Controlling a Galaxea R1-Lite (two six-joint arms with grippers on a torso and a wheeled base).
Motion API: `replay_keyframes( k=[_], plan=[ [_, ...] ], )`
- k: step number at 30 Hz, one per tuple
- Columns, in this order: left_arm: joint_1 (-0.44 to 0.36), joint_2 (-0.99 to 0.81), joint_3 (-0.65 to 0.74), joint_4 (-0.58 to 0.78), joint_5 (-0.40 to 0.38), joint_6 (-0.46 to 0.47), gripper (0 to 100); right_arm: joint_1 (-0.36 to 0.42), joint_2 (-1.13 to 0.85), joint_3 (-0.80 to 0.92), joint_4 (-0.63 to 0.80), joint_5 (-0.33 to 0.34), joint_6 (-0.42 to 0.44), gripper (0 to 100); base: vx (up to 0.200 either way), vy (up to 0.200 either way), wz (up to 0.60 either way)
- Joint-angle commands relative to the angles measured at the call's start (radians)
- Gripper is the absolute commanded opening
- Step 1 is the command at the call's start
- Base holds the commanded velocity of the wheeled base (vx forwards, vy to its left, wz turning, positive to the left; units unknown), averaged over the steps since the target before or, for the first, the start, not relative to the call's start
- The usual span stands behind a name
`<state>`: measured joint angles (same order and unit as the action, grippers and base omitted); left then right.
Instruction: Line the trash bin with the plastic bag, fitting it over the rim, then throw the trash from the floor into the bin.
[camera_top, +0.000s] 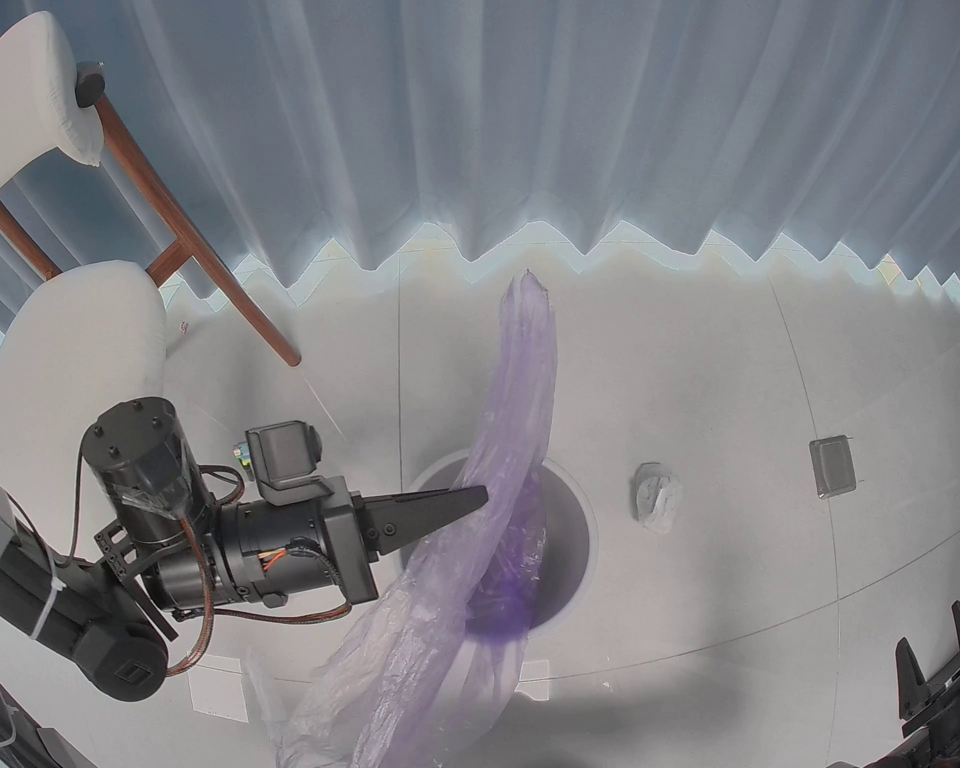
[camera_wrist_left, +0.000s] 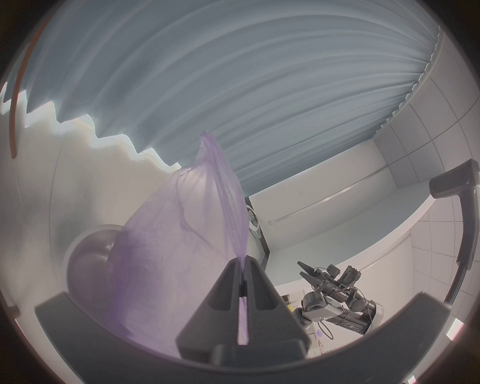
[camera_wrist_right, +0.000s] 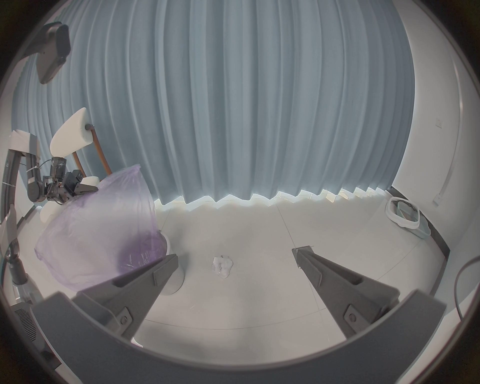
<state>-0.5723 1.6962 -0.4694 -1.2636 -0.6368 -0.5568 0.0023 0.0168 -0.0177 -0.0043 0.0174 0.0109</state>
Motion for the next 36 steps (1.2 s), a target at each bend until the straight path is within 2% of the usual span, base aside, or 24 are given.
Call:
replay_keyframes(
  k=[1, 5, 9, 14, 15, 17, 22, 25, 28, 30, 31, 32, 34, 36],
  plan=[
    [-0.008, 0.076, -0.015, -0.023, 0.0, -0.003, 0, 0.001, -0.017, 0.018, 0.001, 0.004, -0.006, 100, 0.0, 0.0, 0.0],
    [-0.008, 0.146, -0.14, -0.068, 0.051, -0.008, 0, 0.001, -0.017, 0.018, 0.001, 0.007, -0.008, 100, 0.0, 0.0, 0.0],
    [-0.014, 0.192, -0.178, -0.071, 0.077, -0.009, 0, 0.001, -0.017, 0.016, 0.001, 0.007, -0.006, 100, 0.0, 0.0, 0.0],
    [-0.024, 0.26, -0.278, -0.083, 0.177, -0.018, 0, 0.001, -0.017, 0.018, 0.003, 0.007, -0.009, 100, 0.0, 0.0, 0.0],
    [-0.024, 0.26, -0.308, -0.083, 0.206, -0.048, 0, 0.001, -0.017, 0.018, 0.001, 0.007, -0.009, 100, 0.0, 0.0, 0.0],
    [-0.021, 0.257, -0.351, -0.074, 0.221, -0.087, 0, 0.001, -0.017, 0.018, 0.003, 0.007, -0.003, 100, 0.0, 0.0, 0.0],
    [-0.015, 0.254, -0.42, -0.031, 0.221, -0.087, 0, 0.001, -0.017, 0.016, 0.004, 0.007, -0.005, 100, 0.0, 0.0, 0.0],
    [-0.015, 0.25, -0.465, 0.033, 0.221, -0.081, 0, 0.002, 0.055, -0.077, -0.043, 0.006, 0.006, 100, 0.0, 0.0, 0.0],
    [-0.017, 0.26, -0.465, 0.061, 0.227, -0.072, 0, 0.019, 0.246, -0.123, -0.14, 0.015, 0.054, 100, 0.0, 0.0, 0.0],
    [-0.017, 0.277, -0.456, 0.063, 0.269, -0.049, 0, 0.062, 0.325, -0.125, -0.12, 0.061, 0.1, 100, 0.0, 0.0, 0.0],
    [-0.017, 0.277, -0.456, 0.063, 0.269, -0.049, 0, 0.062, 0.325, -0.125, -0.12, 0.061, 0.1, 100, 0.0, 0.0, 0.0],
    [-0.015, 0.301, -0.465, 0.061, 0.335, -0.028, 0, 0.085, 0.454, -0.133, -0.065, 0.102, 0.202, 100, 0.0, 0.0, 0.0],
    [-0.015, 0.313, -0.473, 0.061, 0.374, -0.028, 0, 0.087, 0.583, -0.156, -0.04, 0.127, 0.314, 100, 0.0, 0.0, 0.0],
    [-0.017, 0.315, -0.473, 0.063, 0.381, -0.028, 0, 0.088, 0.614, -0.159, -0.042, 0.134, 0.333, 100, 0.0, 0.0, 0.0]
  ],
)
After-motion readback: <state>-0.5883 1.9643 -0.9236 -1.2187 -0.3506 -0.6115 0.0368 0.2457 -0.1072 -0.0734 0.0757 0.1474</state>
